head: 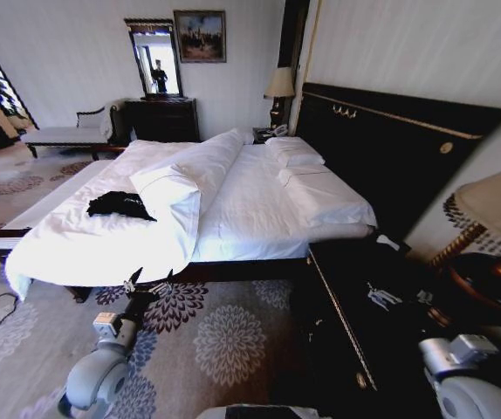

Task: Fold the clothes on the bed.

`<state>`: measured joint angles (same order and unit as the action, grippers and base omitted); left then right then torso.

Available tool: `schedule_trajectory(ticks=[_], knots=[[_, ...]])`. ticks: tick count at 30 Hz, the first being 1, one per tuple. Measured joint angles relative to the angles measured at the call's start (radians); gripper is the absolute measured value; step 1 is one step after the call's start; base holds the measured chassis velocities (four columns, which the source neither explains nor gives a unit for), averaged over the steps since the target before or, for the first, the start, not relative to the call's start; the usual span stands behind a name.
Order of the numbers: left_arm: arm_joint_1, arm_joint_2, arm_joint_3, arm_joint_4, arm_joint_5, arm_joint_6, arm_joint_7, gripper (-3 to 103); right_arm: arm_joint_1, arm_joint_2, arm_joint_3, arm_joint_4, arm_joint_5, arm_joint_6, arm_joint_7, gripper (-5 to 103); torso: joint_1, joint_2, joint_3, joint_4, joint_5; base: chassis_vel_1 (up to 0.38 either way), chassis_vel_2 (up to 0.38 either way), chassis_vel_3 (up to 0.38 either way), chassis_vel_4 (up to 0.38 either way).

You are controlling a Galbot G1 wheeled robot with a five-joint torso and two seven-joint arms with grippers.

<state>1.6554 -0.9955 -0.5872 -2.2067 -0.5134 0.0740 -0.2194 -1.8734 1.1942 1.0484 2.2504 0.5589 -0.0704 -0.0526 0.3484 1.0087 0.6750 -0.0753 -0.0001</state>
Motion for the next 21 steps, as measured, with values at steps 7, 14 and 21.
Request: schedule_trajectory(ticks=[7, 14, 21], knots=[[0.013, -0.010, 0.006, -0.006, 0.010, -0.003, 0.003, 100, -0.006, 0.027, -0.025, 0.005, -0.013, 0.000, 0.001, 100, 0.000, 0.000, 0.000, 0.0000, 0.0001, -0.162, 0.153, 0.159, -0.169], [0.020, -0.015, 0.007, -0.007, 0.021, -0.005, 0.004, 100, -0.013, 0.059, -0.061, 0.004, -0.038, 0.002, 0.001, 100, 0.000, 0.000, 0.000, 0.0001, 0.0002, -0.159, 0.159, 0.155, -0.159], [0.026, -0.025, 0.013, -0.010, 0.030, -0.008, 0.005, 100, -0.021, 0.073, -0.068, 0.008, -0.049, 0.006, 0.001, 100, 0.000, 0.000, 0.000, 0.0000, 0.0001, -0.151, 0.157, 0.136, -0.161]])
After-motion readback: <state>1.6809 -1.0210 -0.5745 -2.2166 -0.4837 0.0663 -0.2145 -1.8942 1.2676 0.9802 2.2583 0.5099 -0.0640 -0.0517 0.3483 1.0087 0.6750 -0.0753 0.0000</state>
